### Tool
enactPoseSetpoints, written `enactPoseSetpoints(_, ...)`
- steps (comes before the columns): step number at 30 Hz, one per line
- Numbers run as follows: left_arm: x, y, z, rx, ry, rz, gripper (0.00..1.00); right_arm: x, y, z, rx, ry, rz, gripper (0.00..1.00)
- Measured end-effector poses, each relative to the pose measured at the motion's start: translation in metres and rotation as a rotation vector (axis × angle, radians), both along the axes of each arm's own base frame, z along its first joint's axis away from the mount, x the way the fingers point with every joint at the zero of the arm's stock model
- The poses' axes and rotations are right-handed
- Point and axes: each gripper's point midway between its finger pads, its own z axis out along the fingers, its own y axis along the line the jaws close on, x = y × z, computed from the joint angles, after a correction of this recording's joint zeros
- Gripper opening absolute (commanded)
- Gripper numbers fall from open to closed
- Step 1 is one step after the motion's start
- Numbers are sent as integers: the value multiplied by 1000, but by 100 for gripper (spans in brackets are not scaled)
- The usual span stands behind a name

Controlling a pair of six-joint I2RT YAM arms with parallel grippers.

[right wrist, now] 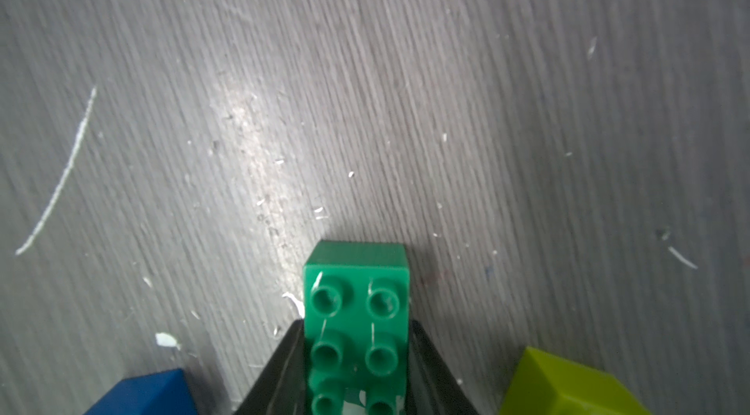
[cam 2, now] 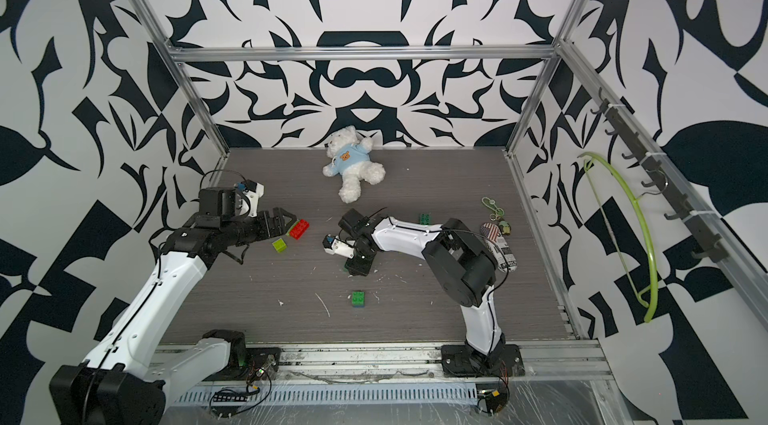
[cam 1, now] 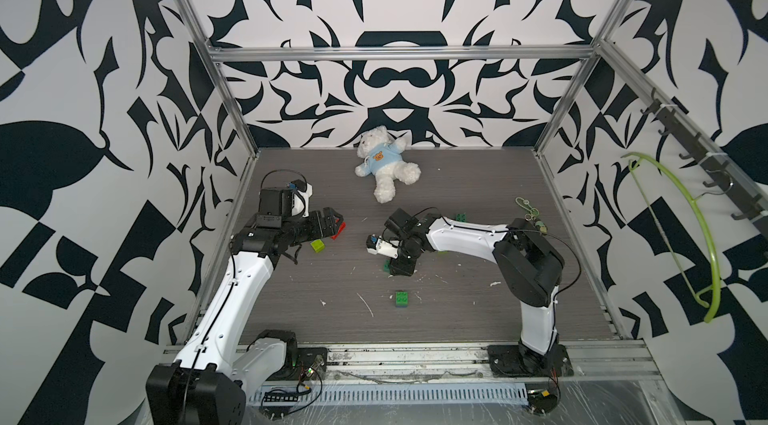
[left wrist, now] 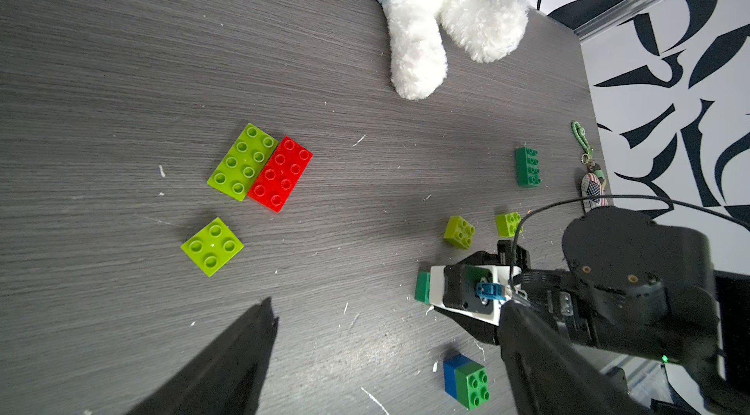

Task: Assemble a carrot with lego
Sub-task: Pick up the lego brick from the center of the board, then assemble the lego brick with the lego brick.

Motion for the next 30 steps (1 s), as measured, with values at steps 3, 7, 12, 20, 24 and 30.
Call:
enactPoseSetpoints(3,0,-1,0,-6,-1,-7,91,-1,-4,10,8,-15,0,33)
enactPoseSetpoints(7,-5,-14,-5,-14,-12,-72,91,-13,-21,54,56,-57,6,33)
enactPoseSetpoints(12,-21,-38,-3,4,-66,-228,91,-44,-42,110,150,-118,59,33)
enactPoseSetpoints(20,-32,-52,26,-2,-222,-396,90,-95,-36,76,79,-24,218,33)
enactPoseSetpoints(24,-51,-58,35,43,-354,-545,90,-99,-35,57,48,5,236,33)
enactPoseSetpoints(30,-73,-57,18,191,-450,-748,77,-97,-31,52,59,-3,244,33)
